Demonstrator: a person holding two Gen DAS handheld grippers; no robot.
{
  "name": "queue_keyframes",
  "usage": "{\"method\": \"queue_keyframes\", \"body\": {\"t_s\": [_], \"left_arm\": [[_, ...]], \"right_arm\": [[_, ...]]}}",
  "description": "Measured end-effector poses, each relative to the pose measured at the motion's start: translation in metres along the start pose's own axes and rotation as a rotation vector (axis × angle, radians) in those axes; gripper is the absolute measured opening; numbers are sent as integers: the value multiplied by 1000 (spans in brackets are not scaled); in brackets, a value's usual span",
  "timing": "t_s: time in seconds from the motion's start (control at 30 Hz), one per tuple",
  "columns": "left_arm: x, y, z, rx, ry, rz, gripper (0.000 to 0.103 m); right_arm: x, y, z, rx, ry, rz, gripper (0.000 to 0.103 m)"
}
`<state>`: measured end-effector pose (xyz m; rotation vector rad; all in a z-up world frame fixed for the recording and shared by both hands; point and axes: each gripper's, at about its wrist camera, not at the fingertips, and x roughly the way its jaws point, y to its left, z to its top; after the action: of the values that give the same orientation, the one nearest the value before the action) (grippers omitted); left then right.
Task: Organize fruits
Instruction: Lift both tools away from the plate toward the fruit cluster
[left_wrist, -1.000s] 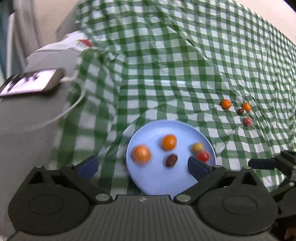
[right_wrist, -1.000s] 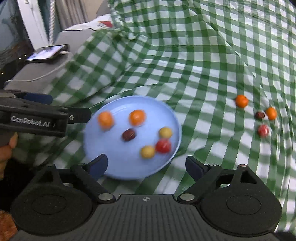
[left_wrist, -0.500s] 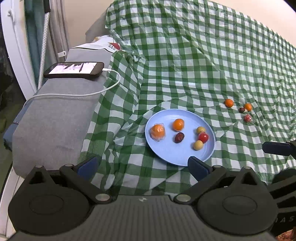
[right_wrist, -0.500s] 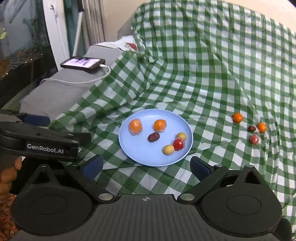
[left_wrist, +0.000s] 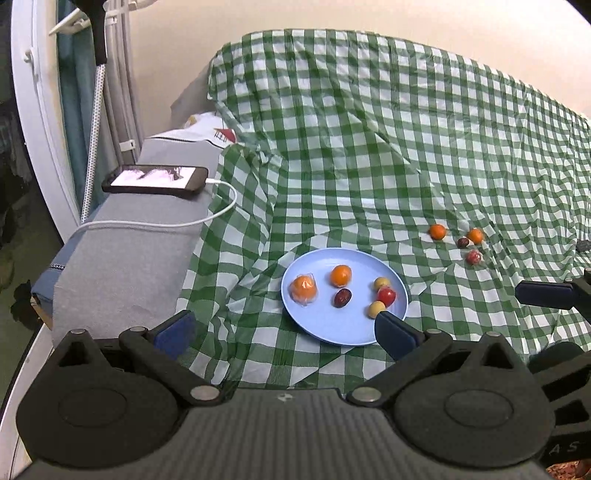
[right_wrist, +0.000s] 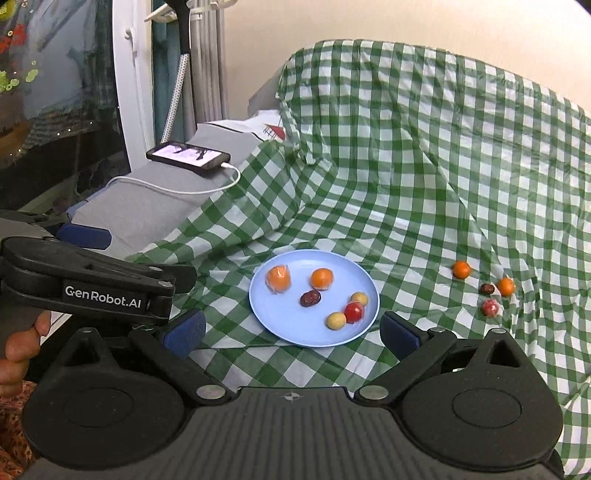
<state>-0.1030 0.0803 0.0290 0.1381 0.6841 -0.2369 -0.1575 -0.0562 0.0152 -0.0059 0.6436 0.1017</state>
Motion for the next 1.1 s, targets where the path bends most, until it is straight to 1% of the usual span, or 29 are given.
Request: {"method": "queue_keyframes", "body": {"t_s": [0.2,0.53,0.87,1.1], "left_arm": [[-8,0,0,0,-20,3,103],[-7,4,0,0,-20,1,103],[9,0,-2,21,34,6,103],[33,-9,2,53,92,19,103]], "right_arm": [[-7,3,0,-5,-18,-7,100],[-6,4,1,-8,-9,-2,100],[9,-5,-2,16,32,17,100],[33,-21,-8,78,76,29,100]]}}
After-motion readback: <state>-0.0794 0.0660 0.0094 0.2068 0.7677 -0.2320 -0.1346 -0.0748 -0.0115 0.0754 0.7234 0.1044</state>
